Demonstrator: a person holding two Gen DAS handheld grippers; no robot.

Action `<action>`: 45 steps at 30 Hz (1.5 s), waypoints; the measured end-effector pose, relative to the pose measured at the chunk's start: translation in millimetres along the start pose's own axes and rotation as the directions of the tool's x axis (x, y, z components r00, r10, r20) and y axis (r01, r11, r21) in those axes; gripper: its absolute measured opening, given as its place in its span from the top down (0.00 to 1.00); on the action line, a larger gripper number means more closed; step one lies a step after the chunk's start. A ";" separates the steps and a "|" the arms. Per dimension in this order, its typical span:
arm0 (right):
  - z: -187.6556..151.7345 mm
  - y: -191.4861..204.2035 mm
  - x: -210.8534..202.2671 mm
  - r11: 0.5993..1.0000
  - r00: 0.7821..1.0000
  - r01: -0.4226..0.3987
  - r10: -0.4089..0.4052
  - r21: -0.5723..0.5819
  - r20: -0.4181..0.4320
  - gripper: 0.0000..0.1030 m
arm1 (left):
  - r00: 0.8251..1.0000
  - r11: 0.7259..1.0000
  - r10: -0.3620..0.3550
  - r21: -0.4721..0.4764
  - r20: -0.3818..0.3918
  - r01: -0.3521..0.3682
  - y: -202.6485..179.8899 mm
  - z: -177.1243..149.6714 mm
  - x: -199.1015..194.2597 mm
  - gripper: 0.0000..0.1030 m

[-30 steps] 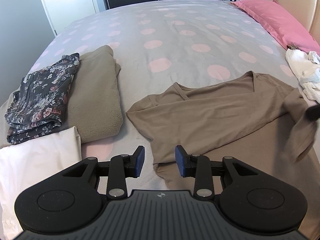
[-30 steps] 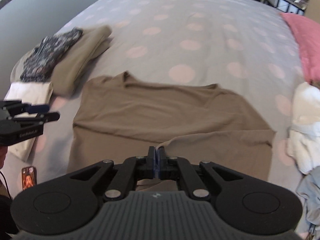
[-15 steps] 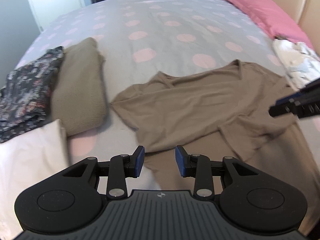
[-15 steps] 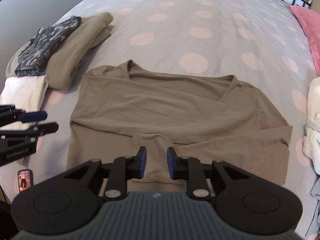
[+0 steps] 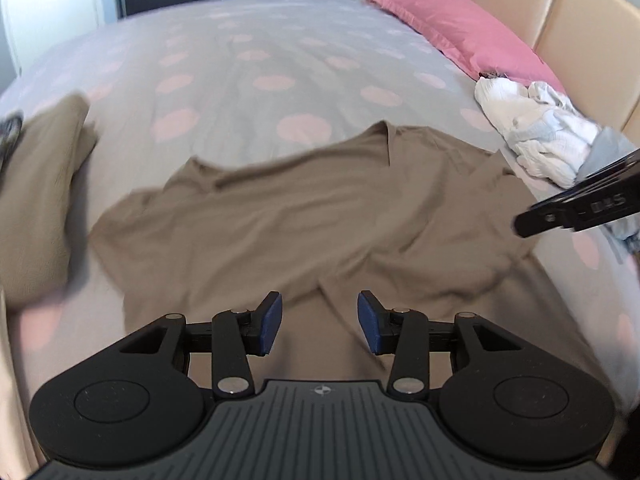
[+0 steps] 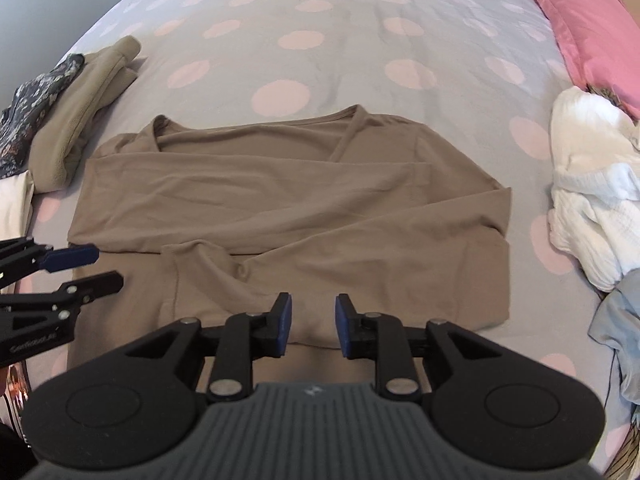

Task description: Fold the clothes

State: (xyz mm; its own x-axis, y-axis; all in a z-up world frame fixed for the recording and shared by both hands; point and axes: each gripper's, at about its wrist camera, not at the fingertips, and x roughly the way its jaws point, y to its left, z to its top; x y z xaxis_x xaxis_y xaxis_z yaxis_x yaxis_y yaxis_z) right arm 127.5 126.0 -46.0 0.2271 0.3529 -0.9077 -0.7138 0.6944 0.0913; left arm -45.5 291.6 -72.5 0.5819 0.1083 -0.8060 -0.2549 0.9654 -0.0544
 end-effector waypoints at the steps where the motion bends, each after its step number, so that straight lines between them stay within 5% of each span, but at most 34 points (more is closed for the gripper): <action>1: 0.0 -5.8 -0.1 1.000 1.000 0.002 -0.002 0.010 0.004 0.74 | 1.000 1.000 0.013 0.028 0.005 -0.014 -4.6 2.4 6.7 0.62; 9: 1.7 -53.3 4.4 0.994 1.000 0.018 -0.018 0.109 -0.004 0.74 | 0.998 0.982 0.059 0.181 -0.022 -0.054 -33.1 1.3 50.1 0.63; 14: 1.8 -73.3 6.2 0.987 0.999 0.042 -0.041 0.155 -0.009 0.74 | 0.998 0.974 0.040 0.223 -0.044 -0.029 -39.7 -3.5 53.5 0.99; 18: 1.6 -93.9 3.5 0.971 0.997 0.079 -0.078 0.228 -0.013 0.74 | 0.999 0.990 -0.005 0.144 -0.037 0.010 -33.5 6.3 37.0 1.00; 29: -11.0 -121.4 13.1 0.952 0.994 0.111 -0.113 0.284 -0.011 0.68 | 0.984 0.998 -0.049 -0.035 0.170 0.056 -0.7 74.7 -52.7 1.00; 39: -6.7 -104.2 27.8 0.977 0.997 0.075 -0.078 0.198 0.006 0.68 | 0.986 0.979 0.069 -0.201 0.154 -0.037 60.9 87.9 -64.0 1.00; 45: -3.9 -105.7 38.7 0.975 0.997 0.075 -0.078 0.210 0.008 0.68 | 0.988 0.965 0.138 -0.232 0.066 -0.119 83.1 74.9 -43.0 1.00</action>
State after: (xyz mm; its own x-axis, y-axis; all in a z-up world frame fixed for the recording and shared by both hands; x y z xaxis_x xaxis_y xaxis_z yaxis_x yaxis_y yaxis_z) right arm 209.1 63.8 -92.3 0.2870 0.3025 -0.9089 -0.5399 0.8349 0.1074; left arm -33.9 384.9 1.7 0.5906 0.2559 -0.7653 -0.4950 0.8639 -0.0931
